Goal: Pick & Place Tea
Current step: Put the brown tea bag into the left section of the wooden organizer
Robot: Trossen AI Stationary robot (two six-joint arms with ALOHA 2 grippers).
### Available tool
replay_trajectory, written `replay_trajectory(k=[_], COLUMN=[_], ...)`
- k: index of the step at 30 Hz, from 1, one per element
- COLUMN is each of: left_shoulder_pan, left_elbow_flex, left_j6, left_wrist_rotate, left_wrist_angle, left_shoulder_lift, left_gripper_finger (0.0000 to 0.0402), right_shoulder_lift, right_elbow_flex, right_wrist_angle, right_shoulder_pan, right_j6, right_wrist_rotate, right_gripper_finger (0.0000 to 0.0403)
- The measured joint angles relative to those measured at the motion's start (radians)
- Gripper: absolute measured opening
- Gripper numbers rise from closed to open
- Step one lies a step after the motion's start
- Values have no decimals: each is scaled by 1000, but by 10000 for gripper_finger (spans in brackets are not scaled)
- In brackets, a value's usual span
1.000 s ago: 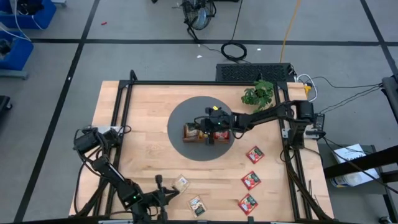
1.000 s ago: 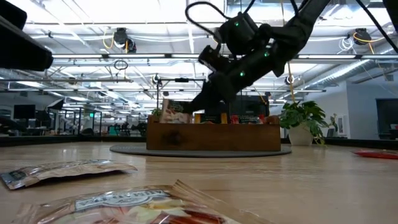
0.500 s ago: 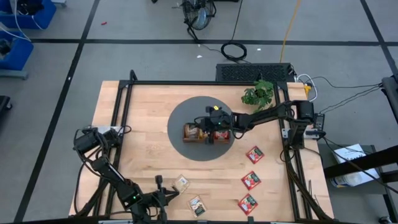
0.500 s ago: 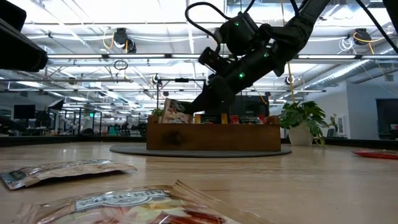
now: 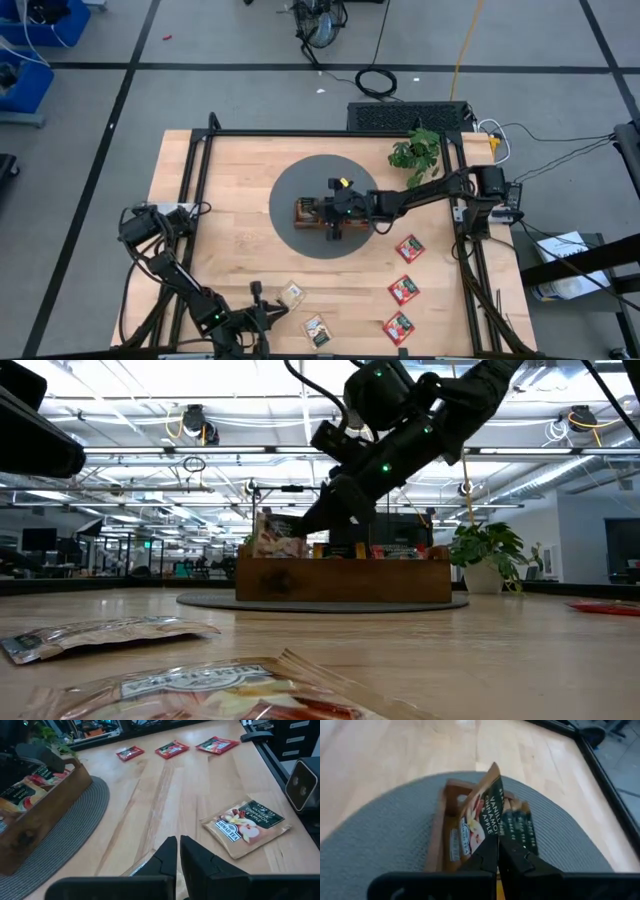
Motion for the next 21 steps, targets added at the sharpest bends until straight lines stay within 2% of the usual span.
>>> replay_trajectory(k=[7, 16, 21], left_shoulder_pan=[1, 10, 10], left_elbow_flex=[0, 0, 0], left_j6=[-3, -7, -21], left_wrist_rotate=[0, 0, 0], left_wrist_angle=[0, 0, 0], left_shoulder_lift=[0, 0, 0], left_gripper_finger=[4, 43, 48], right_shoulder_lift=[0, 0, 0], right_elbow_flex=[30, 30, 30], right_wrist_angle=[-76, -79, -77], right_shoulder_pan=[7, 7, 7], right_j6=[-3, 20, 17], right_wrist_rotate=[22, 21, 19], right_gripper_finger=[0, 0, 0])
